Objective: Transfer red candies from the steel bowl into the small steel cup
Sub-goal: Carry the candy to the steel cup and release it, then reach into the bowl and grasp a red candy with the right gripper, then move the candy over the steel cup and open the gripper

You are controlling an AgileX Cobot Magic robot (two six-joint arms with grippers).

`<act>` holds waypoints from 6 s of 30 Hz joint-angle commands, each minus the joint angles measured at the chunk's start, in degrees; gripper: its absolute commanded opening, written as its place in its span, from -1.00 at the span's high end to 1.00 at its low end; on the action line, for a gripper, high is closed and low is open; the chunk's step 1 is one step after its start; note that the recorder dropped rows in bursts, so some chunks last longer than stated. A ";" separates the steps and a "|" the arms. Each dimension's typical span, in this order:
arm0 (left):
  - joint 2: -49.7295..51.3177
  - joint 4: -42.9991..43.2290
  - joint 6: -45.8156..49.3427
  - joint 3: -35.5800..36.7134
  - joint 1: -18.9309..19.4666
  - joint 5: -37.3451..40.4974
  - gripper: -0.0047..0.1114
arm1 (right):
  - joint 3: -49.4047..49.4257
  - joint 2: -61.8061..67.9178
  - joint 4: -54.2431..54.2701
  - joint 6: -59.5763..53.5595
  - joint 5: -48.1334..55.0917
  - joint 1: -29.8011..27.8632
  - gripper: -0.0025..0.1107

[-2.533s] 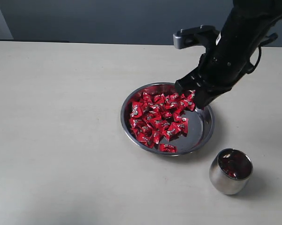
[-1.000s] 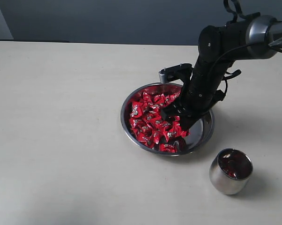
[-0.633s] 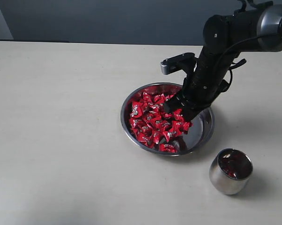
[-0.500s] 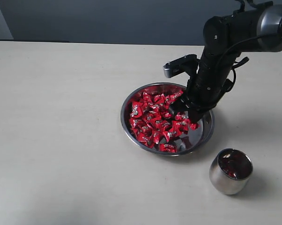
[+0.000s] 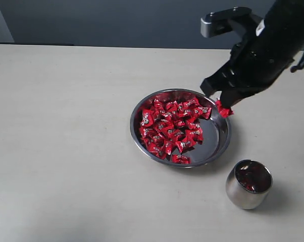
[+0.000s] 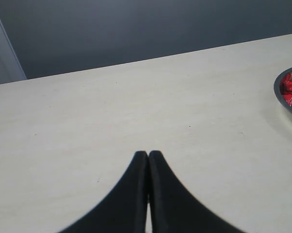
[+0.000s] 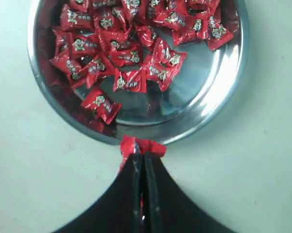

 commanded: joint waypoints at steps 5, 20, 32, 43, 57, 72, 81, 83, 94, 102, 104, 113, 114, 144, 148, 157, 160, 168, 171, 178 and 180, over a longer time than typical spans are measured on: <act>-0.25 0.11 -0.32 0.06 -0.47 -0.38 0.91 | 13.48 -11.85 -1.05 2.64 0.72 -0.09 0.97; -0.25 0.11 -0.32 0.06 -0.47 -0.38 0.91 | 22.03 -12.35 -4.44 7.44 -6.35 -0.09 0.97; -0.25 0.11 -0.32 0.06 -0.47 -0.38 0.91 | 22.03 -9.48 -5.07 7.74 -6.59 -0.09 0.48; -0.25 0.11 -0.32 0.06 -0.47 -0.38 0.91 | 16.81 -6.48 0.78 5.20 -17.74 -0.09 0.48; -0.25 0.11 -0.32 0.06 -0.47 -0.38 0.91 | -0.53 17.68 1.04 -0.37 -14.27 -0.09 0.48; -0.25 0.11 -0.32 0.06 -0.47 -0.38 0.91 | -5.46 27.53 5.83 -4.47 -9.86 -0.09 0.48; -0.25 0.11 -0.32 0.06 -0.47 -0.38 0.91 | -5.46 27.53 9.56 -8.21 -9.62 1.49 0.28; -0.25 0.11 -0.32 0.06 -0.47 -0.38 0.91 | -5.46 27.53 9.33 -8.21 -9.62 1.62 0.29; -0.25 0.11 -0.32 0.06 -0.47 -0.38 0.91 | -5.46 27.90 7.38 -8.03 -10.45 2.22 0.29; -0.25 0.11 -0.32 0.06 -0.47 -0.38 0.91 | -5.46 30.21 7.60 -7.95 -10.49 2.36 0.29; -0.25 0.11 -0.32 0.06 -0.47 -0.38 0.91 | -5.46 30.60 7.60 -7.95 -10.87 2.36 0.29; -0.25 0.11 -0.32 0.06 -0.47 -0.38 0.91 | -5.46 32.61 7.60 -7.95 -11.37 2.36 0.29; -0.25 0.11 -0.32 0.06 -0.47 -0.38 0.91 | -5.46 32.61 7.60 -7.95 -11.37 2.36 0.31; -0.25 0.11 -0.32 0.06 -0.47 -0.38 0.91 | 4.25 0.26 2.00 -1.57 -3.08 2.36 0.94; -0.25 0.11 -0.32 0.06 -0.47 -0.38 0.91 | 10.33 -6.43 1.57 -0.64 -2.92 2.36 0.94; -0.25 0.11 -0.32 0.06 -0.47 -0.38 0.91 | 18.54 -11.38 -2.69 4.39 -0.61 2.36 0.94; -0.25 0.11 -0.32 0.06 -0.47 -0.38 0.91 | 20.23 -11.38 -2.69 4.51 -0.63 2.36 0.94; -0.25 0.11 -0.32 0.06 -0.47 -0.38 0.91 | 20.88 -11.26 -6.54 8.50 -1.65 2.36 0.94; -0.25 0.11 -0.32 0.06 -0.47 -0.38 0.91 | 20.88 -10.80 -6.70 8.98 -1.92 2.36 0.93; -0.25 0.11 -0.32 0.06 -0.47 -0.38 0.91 | 20.88 -7.74 -6.78 8.98 -2.58 2.36 0.58; -0.25 0.11 -0.32 0.06 -0.47 -0.38 0.91 | 20.88 -6.94 -6.78 8.98 -3.41 2.36 0.54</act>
